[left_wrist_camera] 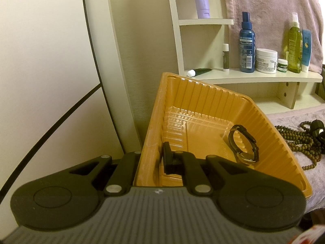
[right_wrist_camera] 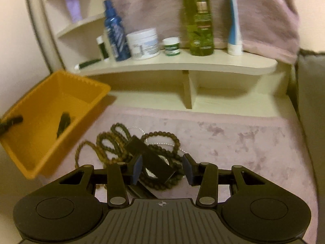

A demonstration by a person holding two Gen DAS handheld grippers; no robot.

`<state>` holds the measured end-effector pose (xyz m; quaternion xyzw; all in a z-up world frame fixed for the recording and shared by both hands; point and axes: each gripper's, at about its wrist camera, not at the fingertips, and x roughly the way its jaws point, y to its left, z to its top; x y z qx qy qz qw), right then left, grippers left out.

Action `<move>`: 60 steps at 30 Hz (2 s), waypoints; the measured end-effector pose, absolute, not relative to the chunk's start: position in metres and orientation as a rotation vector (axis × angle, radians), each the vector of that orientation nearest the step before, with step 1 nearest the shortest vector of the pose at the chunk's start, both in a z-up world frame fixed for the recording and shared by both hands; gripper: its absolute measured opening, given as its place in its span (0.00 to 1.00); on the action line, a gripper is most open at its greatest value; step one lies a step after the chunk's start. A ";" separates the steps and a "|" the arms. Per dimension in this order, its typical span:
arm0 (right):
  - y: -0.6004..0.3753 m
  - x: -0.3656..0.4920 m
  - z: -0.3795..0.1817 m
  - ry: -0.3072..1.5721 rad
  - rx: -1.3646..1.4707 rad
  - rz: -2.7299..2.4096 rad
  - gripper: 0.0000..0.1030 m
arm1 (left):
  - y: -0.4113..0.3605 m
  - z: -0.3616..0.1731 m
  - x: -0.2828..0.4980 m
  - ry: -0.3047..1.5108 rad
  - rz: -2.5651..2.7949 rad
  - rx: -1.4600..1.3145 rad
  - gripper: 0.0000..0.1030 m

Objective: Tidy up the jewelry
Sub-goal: 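Move the right gripper back toward the jewelry pile, then grasp a black bracelet with the right gripper and carry it to the tray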

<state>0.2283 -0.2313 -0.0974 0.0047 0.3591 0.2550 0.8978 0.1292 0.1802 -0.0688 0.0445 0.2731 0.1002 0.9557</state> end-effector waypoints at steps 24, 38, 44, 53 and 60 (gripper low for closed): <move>-0.188 0.238 -0.114 0.645 -0.293 0.703 0.22 | 0.180 -0.069 0.129 0.554 0.203 0.092 0.09; -0.197 0.229 -0.081 0.640 -0.083 0.670 0.21 | 0.179 -0.070 0.129 0.558 0.206 0.096 0.10; -0.183 0.229 -0.063 0.621 -0.032 0.718 0.21 | 0.181 -0.070 0.129 0.564 0.210 0.101 0.11; -0.140 0.240 -0.051 0.616 0.062 0.845 0.21 | 0.182 -0.071 0.130 0.565 0.209 0.100 0.11; -0.100 0.264 -0.063 0.650 0.122 0.879 0.21 | 0.182 -0.070 0.131 0.568 0.207 0.104 0.11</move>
